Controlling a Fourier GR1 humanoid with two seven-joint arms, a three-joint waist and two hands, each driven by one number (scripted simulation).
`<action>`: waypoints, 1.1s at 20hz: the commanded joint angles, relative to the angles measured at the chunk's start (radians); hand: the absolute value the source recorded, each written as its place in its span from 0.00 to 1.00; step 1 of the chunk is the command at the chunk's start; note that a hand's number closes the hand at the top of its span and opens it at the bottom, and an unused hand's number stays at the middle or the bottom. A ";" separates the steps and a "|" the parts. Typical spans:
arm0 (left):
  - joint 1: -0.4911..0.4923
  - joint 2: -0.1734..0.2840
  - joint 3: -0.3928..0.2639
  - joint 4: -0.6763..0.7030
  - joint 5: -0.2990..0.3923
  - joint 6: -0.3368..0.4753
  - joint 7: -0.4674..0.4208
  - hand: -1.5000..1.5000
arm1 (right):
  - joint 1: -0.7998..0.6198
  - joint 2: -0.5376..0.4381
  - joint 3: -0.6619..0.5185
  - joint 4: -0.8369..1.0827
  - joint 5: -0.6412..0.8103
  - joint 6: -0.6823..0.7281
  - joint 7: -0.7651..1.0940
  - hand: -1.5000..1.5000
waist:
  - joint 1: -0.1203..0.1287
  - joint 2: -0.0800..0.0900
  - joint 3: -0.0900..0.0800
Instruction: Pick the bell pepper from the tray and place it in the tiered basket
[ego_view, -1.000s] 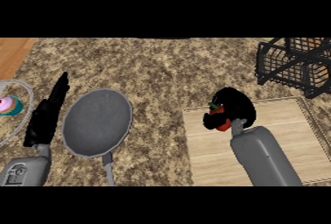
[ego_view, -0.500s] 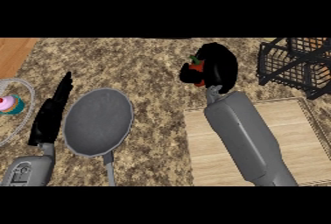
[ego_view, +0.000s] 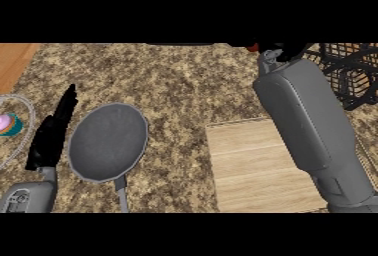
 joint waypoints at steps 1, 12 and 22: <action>0.036 -0.016 -0.010 0.005 -0.024 0.017 -0.025 0.50 | -0.084 -0.081 -0.029 0.016 0.018 0.133 0.018 1.00 | -0.005 -0.001 0.000; -0.072 -0.001 0.030 0.098 -0.007 -0.018 -0.024 0.50 | -0.139 -0.175 -0.156 0.279 -0.067 0.066 -0.272 1.00 | 0.001 0.007 0.000; -0.014 -0.020 -0.008 -0.034 -0.025 -0.017 0.025 0.50 | -0.143 -0.396 -0.111 0.537 0.125 0.057 -0.348 1.00 | 0.018 0.011 0.001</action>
